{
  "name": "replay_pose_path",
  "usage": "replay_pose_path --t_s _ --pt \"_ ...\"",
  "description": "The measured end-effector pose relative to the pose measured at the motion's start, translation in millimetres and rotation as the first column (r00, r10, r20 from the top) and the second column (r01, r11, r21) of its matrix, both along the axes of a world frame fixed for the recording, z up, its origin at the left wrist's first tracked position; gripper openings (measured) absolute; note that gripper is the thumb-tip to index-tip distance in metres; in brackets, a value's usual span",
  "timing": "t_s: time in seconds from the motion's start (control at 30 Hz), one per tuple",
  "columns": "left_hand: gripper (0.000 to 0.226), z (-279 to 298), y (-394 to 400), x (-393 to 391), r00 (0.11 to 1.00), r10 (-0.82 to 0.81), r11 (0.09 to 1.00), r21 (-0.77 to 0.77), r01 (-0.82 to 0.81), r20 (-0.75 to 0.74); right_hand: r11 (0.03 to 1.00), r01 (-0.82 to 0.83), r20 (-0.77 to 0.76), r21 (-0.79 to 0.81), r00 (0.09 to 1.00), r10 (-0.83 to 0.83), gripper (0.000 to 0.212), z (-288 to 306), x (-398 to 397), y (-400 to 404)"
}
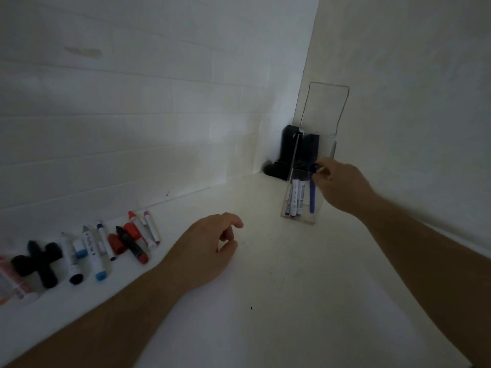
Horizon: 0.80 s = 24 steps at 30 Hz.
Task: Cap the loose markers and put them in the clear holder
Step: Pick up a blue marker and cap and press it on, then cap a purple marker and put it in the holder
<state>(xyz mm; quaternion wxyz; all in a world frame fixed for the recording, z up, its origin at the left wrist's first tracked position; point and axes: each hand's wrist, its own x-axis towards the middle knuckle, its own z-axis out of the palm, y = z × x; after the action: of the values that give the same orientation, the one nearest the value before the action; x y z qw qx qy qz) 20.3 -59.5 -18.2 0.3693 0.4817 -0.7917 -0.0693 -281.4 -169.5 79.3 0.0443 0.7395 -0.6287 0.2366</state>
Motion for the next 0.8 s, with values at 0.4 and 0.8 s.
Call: replay_pose_path --t_s 0.4,0.8 --pt "0.014 26.1 6.6 8.1 0.984 0.045 0.928 -0.356 -0.106 -0.174 0.908 -0.211 0.064 -0.361 0.966 0.250 0.032 -22.2 80.9 45.1" --pt "0.017 66.2 25.5 131.1 0.755 0.596 0.801 0.132 -0.584 -0.274 0.671 -0.677 -0.053 0.301 0.691 0.721 0.061 -76.5 255.2 63.2"
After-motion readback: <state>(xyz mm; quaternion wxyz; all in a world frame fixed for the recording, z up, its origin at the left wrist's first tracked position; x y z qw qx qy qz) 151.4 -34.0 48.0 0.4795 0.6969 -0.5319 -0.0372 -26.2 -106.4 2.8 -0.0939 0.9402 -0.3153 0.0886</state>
